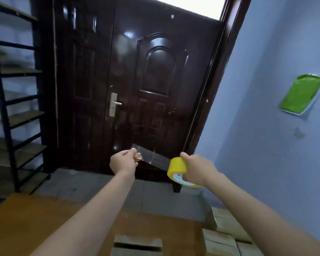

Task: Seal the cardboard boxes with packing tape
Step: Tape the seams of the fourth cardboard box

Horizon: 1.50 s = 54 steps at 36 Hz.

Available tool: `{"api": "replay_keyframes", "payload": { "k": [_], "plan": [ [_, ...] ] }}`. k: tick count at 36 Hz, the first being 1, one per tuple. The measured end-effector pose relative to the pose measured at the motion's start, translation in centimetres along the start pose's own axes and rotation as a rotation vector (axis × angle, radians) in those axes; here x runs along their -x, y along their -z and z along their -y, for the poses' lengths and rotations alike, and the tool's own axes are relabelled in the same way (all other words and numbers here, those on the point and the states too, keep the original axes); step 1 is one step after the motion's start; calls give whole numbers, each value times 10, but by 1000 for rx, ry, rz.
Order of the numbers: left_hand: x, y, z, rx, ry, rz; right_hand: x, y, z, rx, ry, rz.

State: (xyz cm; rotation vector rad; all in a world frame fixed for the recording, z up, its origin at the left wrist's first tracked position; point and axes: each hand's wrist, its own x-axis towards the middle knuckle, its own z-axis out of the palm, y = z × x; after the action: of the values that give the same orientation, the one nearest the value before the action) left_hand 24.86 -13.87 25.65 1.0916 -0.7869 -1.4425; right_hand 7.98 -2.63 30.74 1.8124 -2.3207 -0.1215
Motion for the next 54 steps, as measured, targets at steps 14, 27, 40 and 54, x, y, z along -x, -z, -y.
{"api": "replay_keyframes", "payload": {
  "k": [14, 27, 40, 54],
  "plan": [
    [1, 35, 49, 88, 110, 46, 8, -60, -28, -49, -3, -268],
    [28, 71, 115, 25, 265, 30, 67, -165, -37, -411, -86, -406],
    [25, 102, 164, -28, 300, -33, 103, -213, -11, -605, -138, -223],
    [19, 138, 217, -39, 238, -90, 93, -245, -24, -49, 173, -75]
  ]
}}
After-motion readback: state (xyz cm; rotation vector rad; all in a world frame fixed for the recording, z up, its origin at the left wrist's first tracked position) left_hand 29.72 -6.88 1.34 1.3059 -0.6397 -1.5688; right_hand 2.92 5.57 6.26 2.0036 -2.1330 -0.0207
